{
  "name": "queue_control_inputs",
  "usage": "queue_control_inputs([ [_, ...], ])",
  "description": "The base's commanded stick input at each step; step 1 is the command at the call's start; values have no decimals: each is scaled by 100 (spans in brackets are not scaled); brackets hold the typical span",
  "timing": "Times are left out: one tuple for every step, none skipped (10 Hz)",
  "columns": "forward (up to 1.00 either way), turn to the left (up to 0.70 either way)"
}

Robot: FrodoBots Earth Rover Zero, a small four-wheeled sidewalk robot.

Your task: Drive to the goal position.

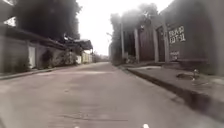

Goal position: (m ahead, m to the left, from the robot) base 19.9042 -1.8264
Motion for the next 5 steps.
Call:
queue_control_inputs([
  [85, 0],
  [85, 0],
  [85, 0],
  [85, 0],
  [85, 0],
])
